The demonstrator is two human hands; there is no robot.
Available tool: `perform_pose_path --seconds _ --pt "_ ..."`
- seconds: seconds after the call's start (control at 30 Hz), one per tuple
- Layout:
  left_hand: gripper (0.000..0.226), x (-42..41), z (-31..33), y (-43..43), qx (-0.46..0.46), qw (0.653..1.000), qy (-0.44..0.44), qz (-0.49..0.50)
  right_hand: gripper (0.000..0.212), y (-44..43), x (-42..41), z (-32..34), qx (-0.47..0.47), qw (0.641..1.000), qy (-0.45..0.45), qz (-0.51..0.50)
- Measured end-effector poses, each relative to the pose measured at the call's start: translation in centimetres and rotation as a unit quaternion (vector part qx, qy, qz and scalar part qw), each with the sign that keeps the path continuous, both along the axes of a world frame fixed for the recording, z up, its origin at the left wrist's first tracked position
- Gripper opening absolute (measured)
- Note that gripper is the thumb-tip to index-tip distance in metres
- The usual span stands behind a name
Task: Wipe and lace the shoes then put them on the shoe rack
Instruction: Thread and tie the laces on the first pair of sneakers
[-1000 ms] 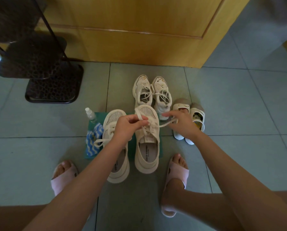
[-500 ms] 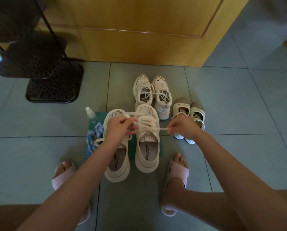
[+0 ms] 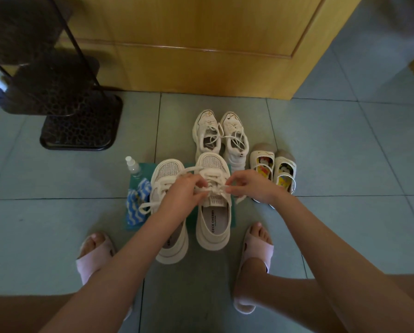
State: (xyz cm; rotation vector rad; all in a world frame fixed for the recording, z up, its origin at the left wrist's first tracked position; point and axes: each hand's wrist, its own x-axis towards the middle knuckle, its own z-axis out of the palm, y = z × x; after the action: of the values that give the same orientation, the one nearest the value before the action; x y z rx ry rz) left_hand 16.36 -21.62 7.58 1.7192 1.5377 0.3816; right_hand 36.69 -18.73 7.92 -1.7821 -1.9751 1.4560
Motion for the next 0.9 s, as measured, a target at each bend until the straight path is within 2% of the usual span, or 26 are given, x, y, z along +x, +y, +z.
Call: perform_pose_path --seconds 0.1,0.23,0.4,0.43,0.5,0.57,0.6,0.67,0.77,0.83,0.9 --pt "0.013 -0.2 -0.2 -0.2 -0.014 1.000 0.012 -0.010 0.009 0.0 0.8 0.3 0.024 0.999 -0.027 -0.003" --pt "0.021 -1.0 0.0 0.5 -0.009 0.999 0.045 -0.017 0.016 0.1 2.2 0.1 0.049 0.989 -0.140 0.028" --pt "0.026 -1.7 -0.5 1.0 0.073 0.977 0.186 -0.078 0.018 0.3 2.1 0.3 0.044 0.978 -0.187 0.078" --pt "0.028 -1.8 -0.6 1.0 0.074 0.981 0.163 -0.070 0.017 0.3 2.0 0.3 0.034 0.978 -0.178 0.102" --pt "0.036 -1.8 -0.2 1.2 0.013 1.000 0.012 -0.010 0.016 0.2 1.8 0.9 0.002 0.982 -0.133 0.131" --pt "0.045 -1.4 0.7 1.4 -0.104 0.980 -0.158 0.053 0.013 0.1 1.4 1.8 -0.020 0.989 -0.081 0.123" --pt "0.046 -1.0 1.0 1.5 -0.163 0.962 -0.205 0.075 0.011 0.1 1.2 2.3 -0.023 0.992 -0.057 0.111" --pt "0.043 -0.5 1.0 1.5 -0.222 0.935 -0.265 0.083 0.008 0.3 0.7 3.0 -0.023 0.997 -0.003 0.072" --pt "0.038 0.2 0.5 1.3 -0.221 0.909 -0.338 0.108 0.007 0.6 -0.1 3.5 -0.009 0.998 0.063 -0.004" --pt "0.030 0.9 0.5 1.2 -0.192 0.908 -0.339 0.155 0.003 0.6 -0.5 3.7 -0.006 0.994 0.102 -0.046" --pt "0.024 1.7 0.6 1.1 -0.153 0.926 -0.303 0.164 0.004 0.4 -0.9 3.9 0.001 0.989 0.129 -0.073"
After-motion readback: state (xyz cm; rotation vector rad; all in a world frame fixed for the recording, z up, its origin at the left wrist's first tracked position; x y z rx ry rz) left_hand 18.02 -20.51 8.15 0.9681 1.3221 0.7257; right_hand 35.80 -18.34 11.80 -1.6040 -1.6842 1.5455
